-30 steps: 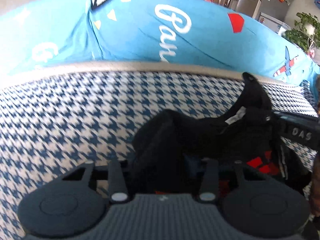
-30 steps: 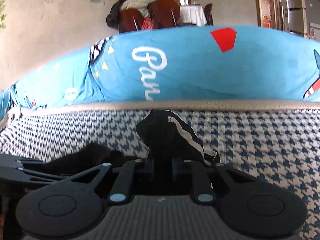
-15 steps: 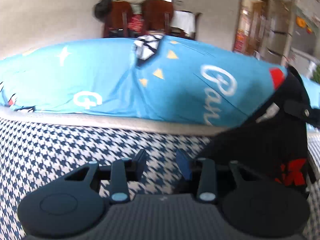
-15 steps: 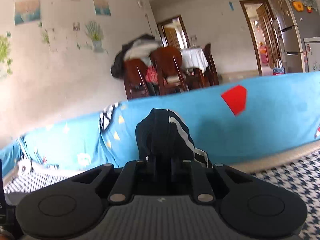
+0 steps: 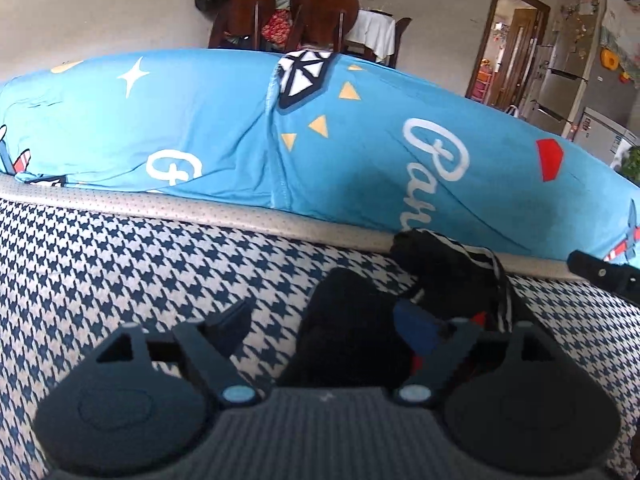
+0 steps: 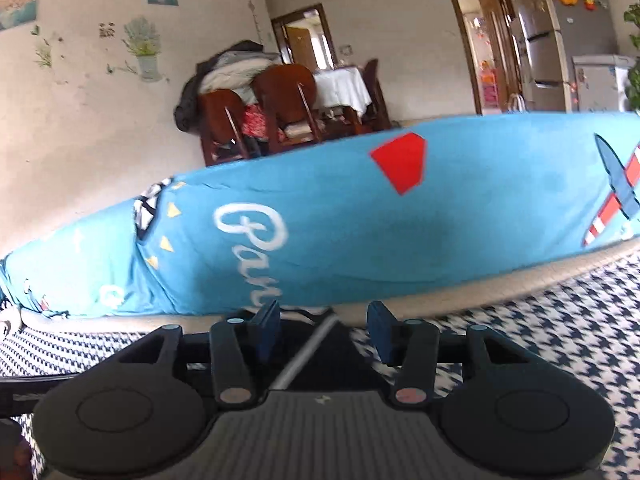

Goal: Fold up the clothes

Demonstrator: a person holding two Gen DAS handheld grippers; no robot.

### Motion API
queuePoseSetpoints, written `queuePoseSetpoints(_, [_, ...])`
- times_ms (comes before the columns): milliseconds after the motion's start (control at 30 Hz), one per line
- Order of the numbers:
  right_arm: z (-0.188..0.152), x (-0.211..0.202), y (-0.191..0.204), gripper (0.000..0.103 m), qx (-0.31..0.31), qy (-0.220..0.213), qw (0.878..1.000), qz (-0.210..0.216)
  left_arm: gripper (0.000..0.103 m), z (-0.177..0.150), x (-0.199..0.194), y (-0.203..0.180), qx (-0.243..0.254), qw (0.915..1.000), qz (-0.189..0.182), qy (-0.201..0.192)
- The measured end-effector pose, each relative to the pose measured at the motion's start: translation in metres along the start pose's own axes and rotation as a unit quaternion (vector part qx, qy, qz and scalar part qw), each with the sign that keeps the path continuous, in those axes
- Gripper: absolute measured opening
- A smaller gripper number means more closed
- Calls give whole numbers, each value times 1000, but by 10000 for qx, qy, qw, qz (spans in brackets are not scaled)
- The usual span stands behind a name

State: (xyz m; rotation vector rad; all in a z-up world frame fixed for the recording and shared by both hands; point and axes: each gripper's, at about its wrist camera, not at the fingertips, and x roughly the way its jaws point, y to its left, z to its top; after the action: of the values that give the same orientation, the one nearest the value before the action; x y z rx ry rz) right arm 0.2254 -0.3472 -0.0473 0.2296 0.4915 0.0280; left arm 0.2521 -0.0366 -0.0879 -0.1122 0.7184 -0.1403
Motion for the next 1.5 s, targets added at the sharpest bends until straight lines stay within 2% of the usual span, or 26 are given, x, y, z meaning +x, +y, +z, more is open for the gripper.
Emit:
queuePoseSetpoints(200, [-15,8,-6,53,-283,563,9977,231,90,-13,1,-9,106,9997,-86,198])
queuePoseSetpoints(300, [-27,16,5,64,-695,837,9933,390,91,-18,4,-10,140,9995,-75,282])
queuePoseSetpoints(467, [-47,30,16,68,-1408,1131,9835,-136,92,-22,7,-7,137,9991,-51,388])
queuePoseSetpoints(567, [-54,35,10,73,-1443,1202,9818,-292,92,-22,9,-4,55,9989,-61,460])
queuePoseSetpoints(633, [-58,39,4,73,-1208,1255,9842,-307,93,-23,9,-3,33,9988,-48,486])
queuePoseSetpoints(700, [-59,41,1,65,-1055,1256,9860,-301,93,-23,10,-3,39,9988,-28,484])
queuePoseSetpoints(733, [-58,41,0,56,-1002,1242,9867,-291,93,-23,10,-3,42,9988,-22,480])
queuePoseSetpoints(767, [-58,40,0,40,-950,1228,9875,-281,93,-23,10,-3,46,9989,-16,475])
queuePoseSetpoints(867, [-56,38,0,17,-775,1176,9896,-281,94,-23,10,-3,49,9988,7,477])
queuePoseSetpoints(1000, [-50,26,0,14,-495,943,9923,-627,94,-23,11,-2,24,9988,17,480])
queuePoseSetpoints(1133, [-37,3,-12,14,-140,688,9885,-1339,95,-22,10,-2,26,9989,49,469])
queuePoseSetpoints(1267, [-33,-16,-37,14,398,674,9758,-2043,95,-22,7,-3,41,9990,44,441])
queuePoseSetpoints(1333, [-34,-20,-45,15,379,733,9657,-2461,96,-22,5,-4,51,9991,35,413])
queuePoseSetpoints(1367, [-33,-23,-48,19,315,688,9620,-2624,96,-22,4,-5,59,9992,34,399])
queuePoseSetpoints(1467, [-30,-36,-54,22,211,470,9621,-2677,96,-22,3,-7,86,9993,36,374])
queuePoseSetpoints(1500, [-28,-39,-55,22,196,454,9671,-2494,96,-23,3,-8,96,9993,36,372])
